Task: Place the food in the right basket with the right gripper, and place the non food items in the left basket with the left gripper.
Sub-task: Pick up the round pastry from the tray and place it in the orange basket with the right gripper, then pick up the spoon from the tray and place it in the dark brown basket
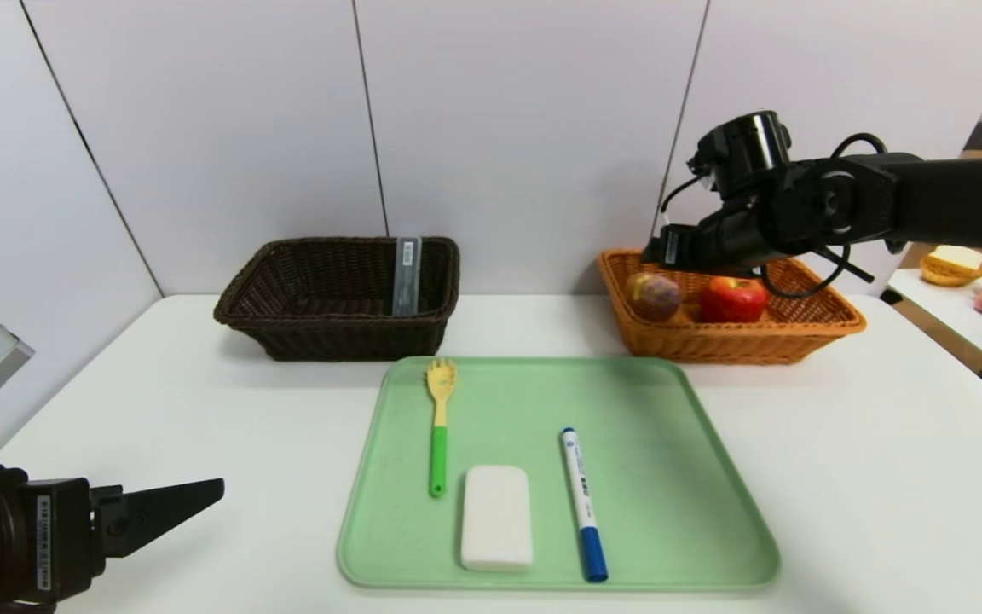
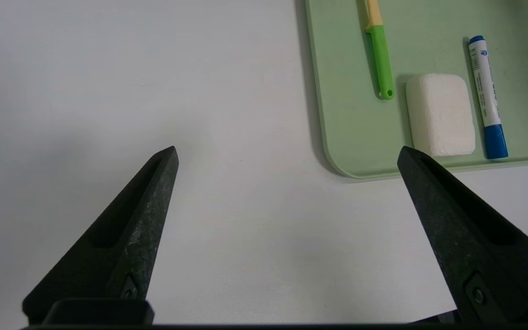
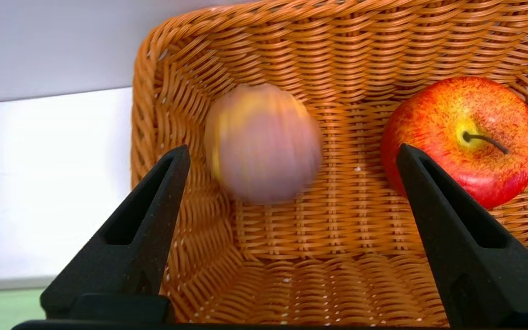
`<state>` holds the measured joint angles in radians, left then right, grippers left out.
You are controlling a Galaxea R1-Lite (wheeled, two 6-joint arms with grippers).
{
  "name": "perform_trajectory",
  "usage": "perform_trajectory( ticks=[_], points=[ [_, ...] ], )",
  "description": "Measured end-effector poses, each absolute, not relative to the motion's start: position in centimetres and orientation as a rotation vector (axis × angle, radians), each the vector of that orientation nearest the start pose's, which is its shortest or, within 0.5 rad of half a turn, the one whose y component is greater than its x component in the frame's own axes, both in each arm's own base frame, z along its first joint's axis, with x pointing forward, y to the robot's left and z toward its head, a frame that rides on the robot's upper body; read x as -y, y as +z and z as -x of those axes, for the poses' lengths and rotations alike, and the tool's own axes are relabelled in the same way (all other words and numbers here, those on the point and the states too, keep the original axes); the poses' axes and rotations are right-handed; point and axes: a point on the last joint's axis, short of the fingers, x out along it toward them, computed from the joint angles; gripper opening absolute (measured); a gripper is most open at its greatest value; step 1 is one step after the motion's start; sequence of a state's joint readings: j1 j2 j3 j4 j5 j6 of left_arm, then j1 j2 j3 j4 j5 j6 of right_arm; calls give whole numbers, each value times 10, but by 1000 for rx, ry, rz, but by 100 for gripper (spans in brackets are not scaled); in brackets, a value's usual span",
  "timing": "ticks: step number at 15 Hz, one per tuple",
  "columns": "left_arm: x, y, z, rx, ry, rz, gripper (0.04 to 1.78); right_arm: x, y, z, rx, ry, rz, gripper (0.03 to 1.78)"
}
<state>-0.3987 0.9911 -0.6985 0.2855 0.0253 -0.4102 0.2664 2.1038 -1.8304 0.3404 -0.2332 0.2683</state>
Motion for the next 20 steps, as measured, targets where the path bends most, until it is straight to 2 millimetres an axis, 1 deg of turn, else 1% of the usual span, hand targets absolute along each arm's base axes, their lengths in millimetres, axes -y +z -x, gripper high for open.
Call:
perform_trajectory(
  ticks=[1,2,5,7,8,10,11,12,13,15,17,19,20],
  points=[
    [43,219,-103,-623,-241,273,169,-106,228,-410,-583,-49,-113,157],
    [43,224,-103,-607,-243,277,169,-104,236,-407,-564,-48,-119,159],
    [46,250,-110,-535,-263,297,169,-103,275,-386,-471,-24,-142,163],
    [50,270,-120,-506,-271,304,169,-103,304,-362,-416,8,-155,165],
    [52,279,-125,-500,-273,306,169,-102,314,-347,-419,21,-153,166],
    [59,298,-138,-505,-278,308,169,-100,326,-316,-483,69,-143,167],
    [63,308,-144,-515,-283,308,169,-99,327,-299,-544,107,-142,167],
    [69,317,-152,-533,-288,309,169,-99,324,-282,-621,150,-139,168],
    [76,325,-160,-557,-292,317,169,-99,317,-266,-703,184,-129,168],
    [95,334,-176,-643,-297,336,169,-97,299,-241,-824,209,-98,169],
    [118,331,-192,-773,-293,333,169,-95,284,-222,-889,219,-75,169],
    [144,319,-210,-896,-276,301,169,-92,273,-204,-928,227,-59,169],
    [156,312,-221,-930,-267,287,169,-89,269,-197,-940,227,-54,169]
  ],
)
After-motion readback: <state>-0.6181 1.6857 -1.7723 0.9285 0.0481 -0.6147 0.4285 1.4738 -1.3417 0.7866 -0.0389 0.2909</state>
